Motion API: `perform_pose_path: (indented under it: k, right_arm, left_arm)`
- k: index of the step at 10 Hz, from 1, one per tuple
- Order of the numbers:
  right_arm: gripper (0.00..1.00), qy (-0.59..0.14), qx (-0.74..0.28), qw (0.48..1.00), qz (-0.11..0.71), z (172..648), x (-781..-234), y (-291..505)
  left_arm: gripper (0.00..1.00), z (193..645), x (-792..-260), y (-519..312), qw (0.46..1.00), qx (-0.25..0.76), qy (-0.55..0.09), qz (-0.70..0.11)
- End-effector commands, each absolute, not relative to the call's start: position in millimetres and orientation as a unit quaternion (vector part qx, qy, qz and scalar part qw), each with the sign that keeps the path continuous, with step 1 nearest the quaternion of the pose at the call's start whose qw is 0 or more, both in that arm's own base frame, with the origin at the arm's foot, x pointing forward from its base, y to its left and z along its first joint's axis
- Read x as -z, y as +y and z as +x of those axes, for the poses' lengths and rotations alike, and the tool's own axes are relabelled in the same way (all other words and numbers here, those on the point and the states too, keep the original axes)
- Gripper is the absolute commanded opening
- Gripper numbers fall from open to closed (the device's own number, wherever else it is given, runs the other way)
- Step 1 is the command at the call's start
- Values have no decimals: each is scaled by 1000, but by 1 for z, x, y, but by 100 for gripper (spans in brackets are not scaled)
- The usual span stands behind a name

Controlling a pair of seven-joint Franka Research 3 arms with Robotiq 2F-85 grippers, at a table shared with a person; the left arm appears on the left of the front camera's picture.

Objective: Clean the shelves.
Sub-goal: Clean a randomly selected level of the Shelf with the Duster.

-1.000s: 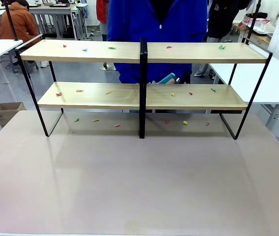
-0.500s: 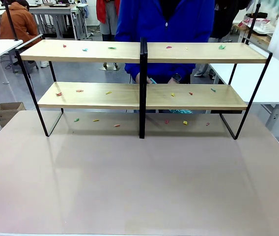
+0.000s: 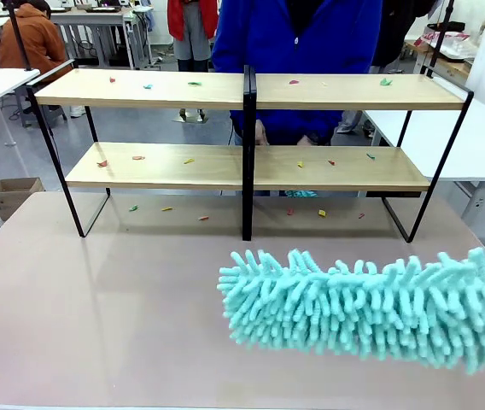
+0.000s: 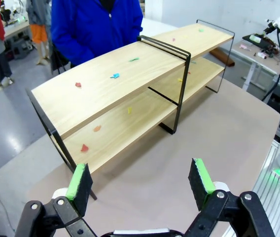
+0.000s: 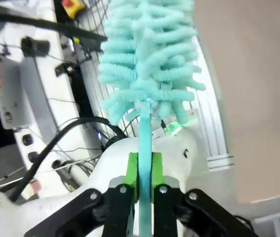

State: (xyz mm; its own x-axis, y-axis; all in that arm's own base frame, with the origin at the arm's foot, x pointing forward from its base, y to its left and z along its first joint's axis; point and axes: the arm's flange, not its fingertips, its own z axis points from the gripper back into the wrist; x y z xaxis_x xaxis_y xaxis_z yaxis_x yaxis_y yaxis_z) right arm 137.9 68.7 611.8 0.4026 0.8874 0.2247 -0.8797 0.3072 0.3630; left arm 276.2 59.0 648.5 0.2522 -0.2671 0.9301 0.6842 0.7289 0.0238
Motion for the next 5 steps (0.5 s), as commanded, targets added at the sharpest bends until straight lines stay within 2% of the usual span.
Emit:
perform_pose_path:
  k: [1,3,4,5]
  right_arm:
    - [12,8,-543,808,227,141,-612,63]
    - [12,77,-537,828,142,159,-593,124]
    - [12,81,-520,841,128,179,-579,159]
    - [12,55,-506,850,139,200,-570,187]
  left_arm:
    - [100,277,-649,59,765,310,-528,-199]
    - [100,277,-649,59,765,310,-528,-199]
    - [100,277,-649,59,765,310,-528,-199]
    - [100,277,-649,59,765,310,-528,-199]
